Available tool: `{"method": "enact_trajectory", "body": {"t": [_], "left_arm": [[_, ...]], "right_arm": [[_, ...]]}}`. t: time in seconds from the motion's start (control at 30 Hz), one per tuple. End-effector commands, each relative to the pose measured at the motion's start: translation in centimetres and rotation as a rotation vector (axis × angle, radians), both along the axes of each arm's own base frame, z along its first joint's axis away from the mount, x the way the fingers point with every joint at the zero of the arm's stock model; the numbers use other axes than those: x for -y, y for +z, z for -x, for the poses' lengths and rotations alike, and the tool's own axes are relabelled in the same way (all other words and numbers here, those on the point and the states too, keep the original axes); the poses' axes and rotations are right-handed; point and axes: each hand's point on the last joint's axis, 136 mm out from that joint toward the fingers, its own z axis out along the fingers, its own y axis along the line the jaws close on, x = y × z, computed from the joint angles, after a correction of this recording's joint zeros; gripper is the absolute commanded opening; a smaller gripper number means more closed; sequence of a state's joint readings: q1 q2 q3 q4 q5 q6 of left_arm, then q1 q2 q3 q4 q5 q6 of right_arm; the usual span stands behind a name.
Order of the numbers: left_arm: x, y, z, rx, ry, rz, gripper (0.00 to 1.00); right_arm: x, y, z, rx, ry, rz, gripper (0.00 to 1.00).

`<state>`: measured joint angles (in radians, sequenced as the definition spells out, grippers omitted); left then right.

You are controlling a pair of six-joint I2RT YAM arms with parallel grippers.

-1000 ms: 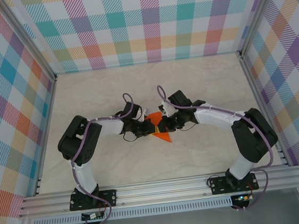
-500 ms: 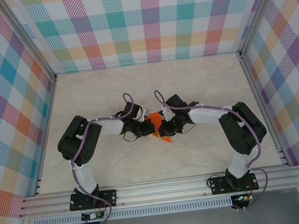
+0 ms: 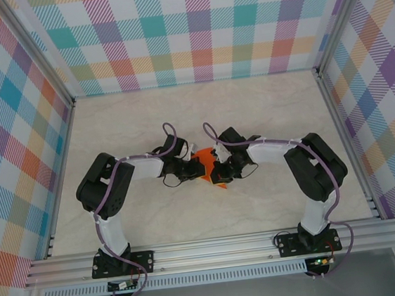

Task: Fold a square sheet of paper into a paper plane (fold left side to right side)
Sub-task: Third fold the triangle at the center of the table.

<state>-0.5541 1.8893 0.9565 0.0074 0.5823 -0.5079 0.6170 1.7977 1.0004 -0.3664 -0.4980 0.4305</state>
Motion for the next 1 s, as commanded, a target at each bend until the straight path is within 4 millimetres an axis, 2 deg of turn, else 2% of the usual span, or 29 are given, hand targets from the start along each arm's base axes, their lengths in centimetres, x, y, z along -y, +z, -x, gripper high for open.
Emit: {"method": "enact_trajectory", "body": {"t": [0.0, 0.6, 0.97], "left_arm": [[-2.6, -3.3, 1.3, -0.051, 0.032, -0.162, 0.0], [-2.8, -3.3, 1.3, -0.047, 0.032, -0.173, 0.0], [-3.0, -3.6, 1.2, -0.046, 0.034, -0.189, 0.0]], "right_arm": [[0.5, -0.9, 0.8, -0.03, 0.004, 0.04, 0.0], [2.1, -3.0, 1.8, -0.064, 0.003, 0.121, 0.0], [3.2, -3.1, 2.6, -0.074, -0.02, 0.129, 0.0]]}}
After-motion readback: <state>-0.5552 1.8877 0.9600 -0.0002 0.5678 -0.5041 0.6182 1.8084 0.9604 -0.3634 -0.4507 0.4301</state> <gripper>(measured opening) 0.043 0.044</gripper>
